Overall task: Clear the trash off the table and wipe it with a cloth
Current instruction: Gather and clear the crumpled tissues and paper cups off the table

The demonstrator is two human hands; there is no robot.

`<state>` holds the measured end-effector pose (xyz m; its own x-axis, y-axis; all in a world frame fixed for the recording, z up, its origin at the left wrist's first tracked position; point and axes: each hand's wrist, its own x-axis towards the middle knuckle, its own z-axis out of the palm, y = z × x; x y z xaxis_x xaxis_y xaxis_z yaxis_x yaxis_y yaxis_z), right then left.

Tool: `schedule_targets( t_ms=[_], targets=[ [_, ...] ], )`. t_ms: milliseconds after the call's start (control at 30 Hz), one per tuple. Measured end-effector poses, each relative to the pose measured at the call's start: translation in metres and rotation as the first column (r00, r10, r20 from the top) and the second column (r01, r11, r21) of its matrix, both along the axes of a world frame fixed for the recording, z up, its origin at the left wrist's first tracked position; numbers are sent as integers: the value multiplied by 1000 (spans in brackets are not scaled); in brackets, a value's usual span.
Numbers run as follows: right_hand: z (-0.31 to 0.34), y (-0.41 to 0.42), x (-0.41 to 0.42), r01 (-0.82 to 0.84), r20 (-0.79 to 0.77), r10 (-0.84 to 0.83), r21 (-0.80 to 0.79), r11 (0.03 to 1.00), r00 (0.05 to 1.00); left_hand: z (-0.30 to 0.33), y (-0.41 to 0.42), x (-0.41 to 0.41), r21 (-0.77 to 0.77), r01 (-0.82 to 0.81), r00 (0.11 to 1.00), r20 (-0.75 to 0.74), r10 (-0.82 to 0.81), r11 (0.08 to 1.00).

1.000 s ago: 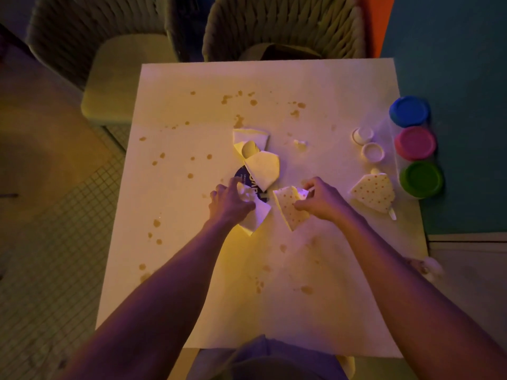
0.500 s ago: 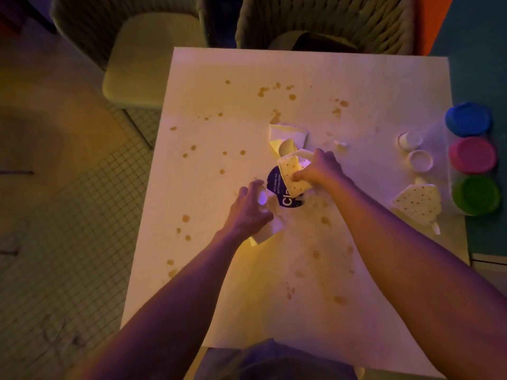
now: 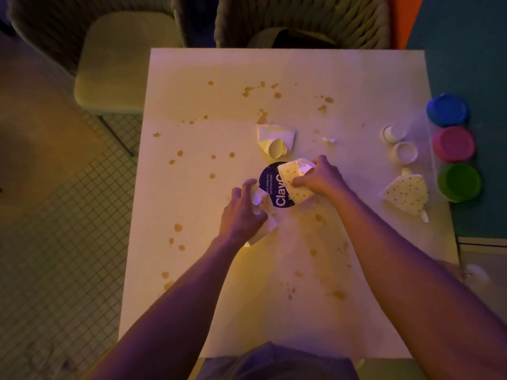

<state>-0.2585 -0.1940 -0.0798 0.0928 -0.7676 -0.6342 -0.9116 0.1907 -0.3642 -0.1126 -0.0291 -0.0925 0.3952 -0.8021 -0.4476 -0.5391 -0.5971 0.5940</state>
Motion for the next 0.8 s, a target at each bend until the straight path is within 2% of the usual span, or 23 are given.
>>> schedule_targets(
  t_ms=[133, 200, 467, 800],
  targets=[
    [12, 31, -19, 198, 182, -195, 0, 980, 964, 9, 0, -6, -71, -21, 999, -26, 20, 997],
    [19, 50, -28, 249, 225, -238, -21, 968, 945, 14, 0, -8, -109, -33, 999, -44, 29, 994],
    [47, 126, -80, 397, 225, -353, -195, 897, 908, 36, 7, -39, -249, 98, 990, -78, -121, 964],
    [63, 210, -164, 564, 245, -516, -211, 798, 821, 50, 41, -123, -314, 306, 935, -82, -346, 899]
  ],
)
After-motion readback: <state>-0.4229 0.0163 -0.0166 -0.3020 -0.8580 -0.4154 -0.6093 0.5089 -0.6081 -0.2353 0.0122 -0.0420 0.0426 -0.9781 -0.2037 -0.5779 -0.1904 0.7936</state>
